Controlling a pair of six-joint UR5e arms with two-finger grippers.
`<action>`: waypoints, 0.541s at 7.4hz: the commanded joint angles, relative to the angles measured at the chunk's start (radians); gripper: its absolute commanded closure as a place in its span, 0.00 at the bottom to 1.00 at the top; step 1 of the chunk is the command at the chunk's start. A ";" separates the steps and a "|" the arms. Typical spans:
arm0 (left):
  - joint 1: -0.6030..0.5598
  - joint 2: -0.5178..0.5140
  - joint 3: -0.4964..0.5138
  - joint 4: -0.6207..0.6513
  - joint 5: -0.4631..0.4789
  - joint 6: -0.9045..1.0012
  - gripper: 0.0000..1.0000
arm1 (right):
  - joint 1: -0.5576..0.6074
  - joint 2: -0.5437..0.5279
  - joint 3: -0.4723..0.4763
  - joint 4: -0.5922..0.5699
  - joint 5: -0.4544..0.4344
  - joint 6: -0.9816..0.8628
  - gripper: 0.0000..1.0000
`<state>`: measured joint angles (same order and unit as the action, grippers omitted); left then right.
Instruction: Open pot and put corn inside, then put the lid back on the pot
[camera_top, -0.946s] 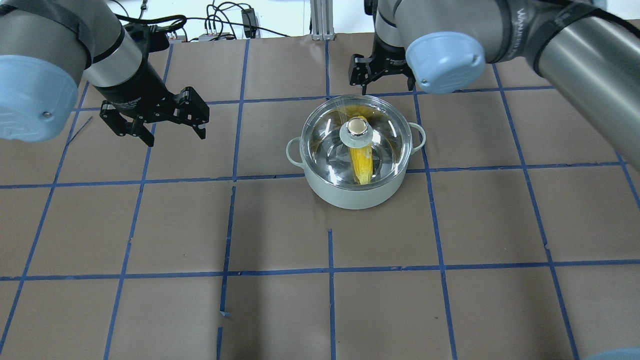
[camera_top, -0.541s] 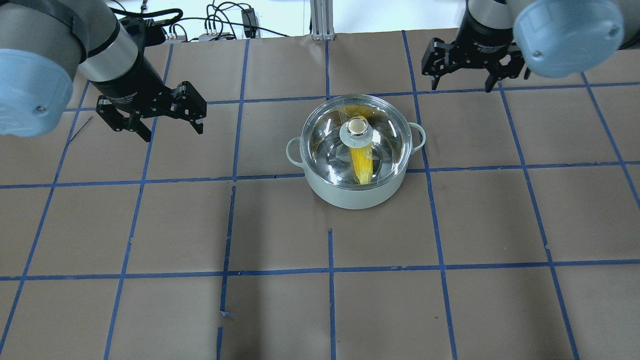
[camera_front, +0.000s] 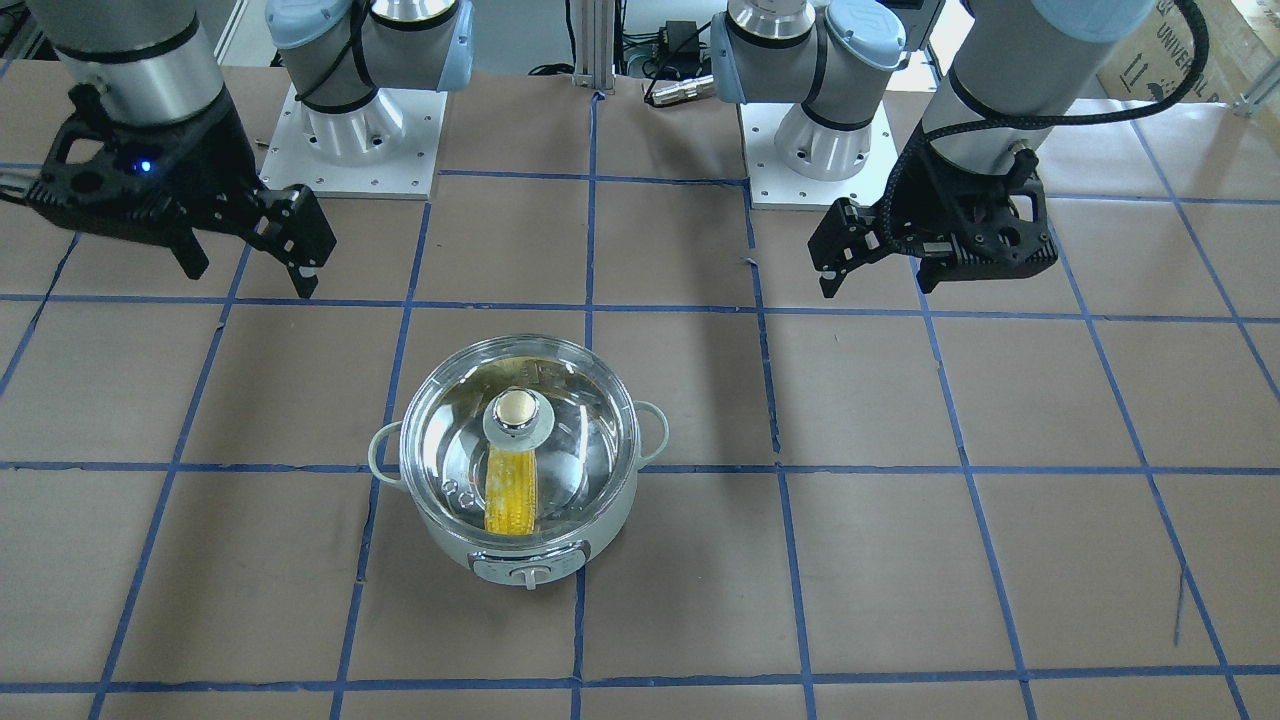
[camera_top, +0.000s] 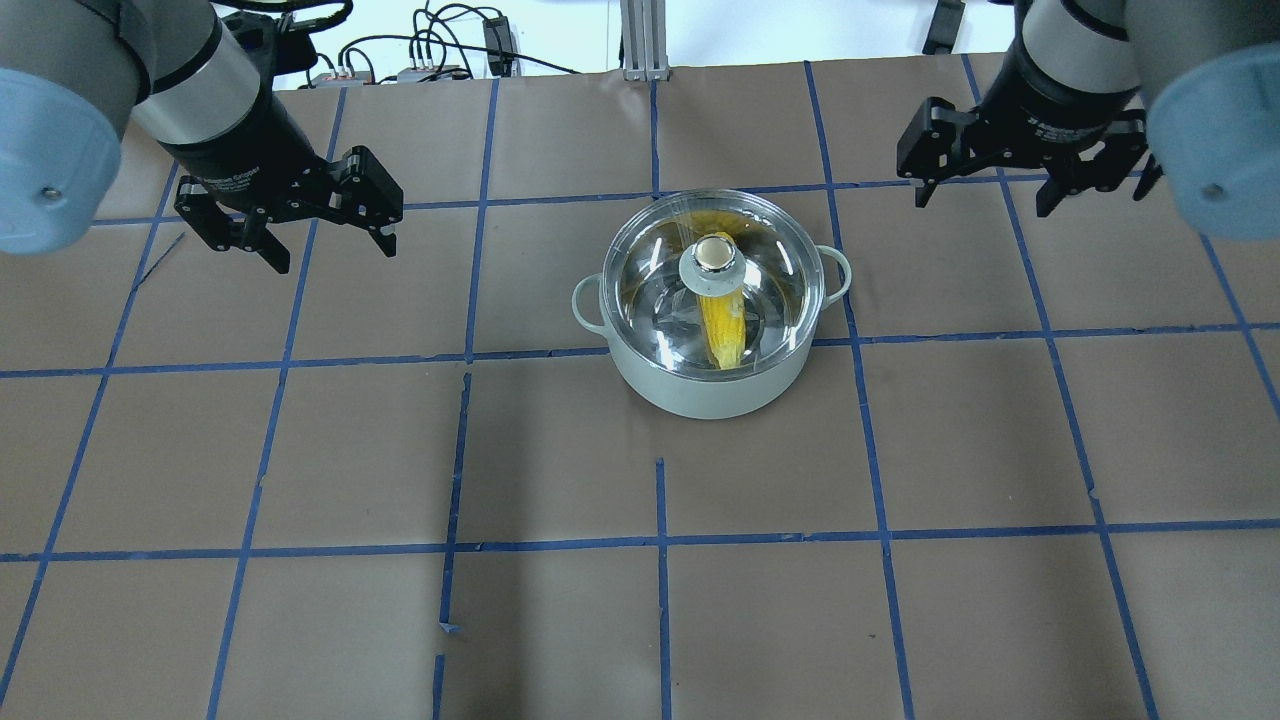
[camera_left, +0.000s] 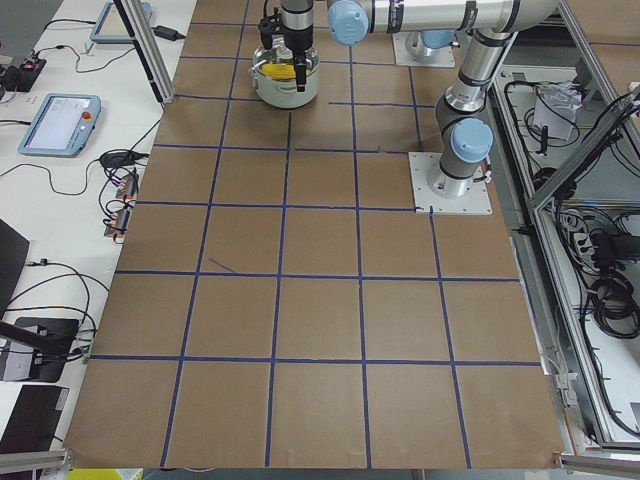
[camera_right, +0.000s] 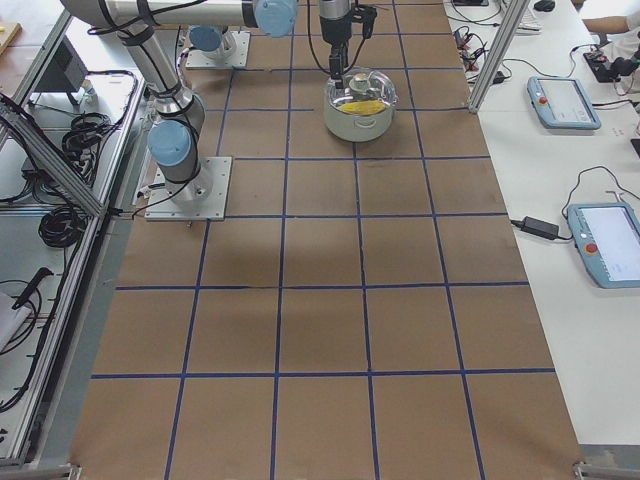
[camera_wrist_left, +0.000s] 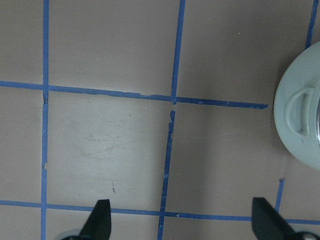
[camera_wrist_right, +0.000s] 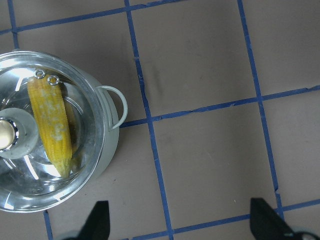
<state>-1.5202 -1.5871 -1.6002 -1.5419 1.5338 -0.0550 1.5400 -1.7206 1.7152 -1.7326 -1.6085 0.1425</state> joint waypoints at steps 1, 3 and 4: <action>0.000 -0.001 -0.003 -0.001 0.000 0.000 0.00 | 0.000 -0.033 0.060 0.001 0.001 0.002 0.00; 0.000 -0.001 -0.006 -0.001 0.000 0.000 0.00 | 0.002 -0.007 0.052 -0.096 0.010 -0.003 0.00; 0.000 -0.001 -0.009 -0.001 0.000 0.001 0.00 | 0.012 0.015 0.038 -0.120 0.010 -0.004 0.00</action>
<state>-1.5202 -1.5876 -1.6060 -1.5432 1.5340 -0.0550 1.5436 -1.7317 1.7652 -1.8025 -1.6018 0.1400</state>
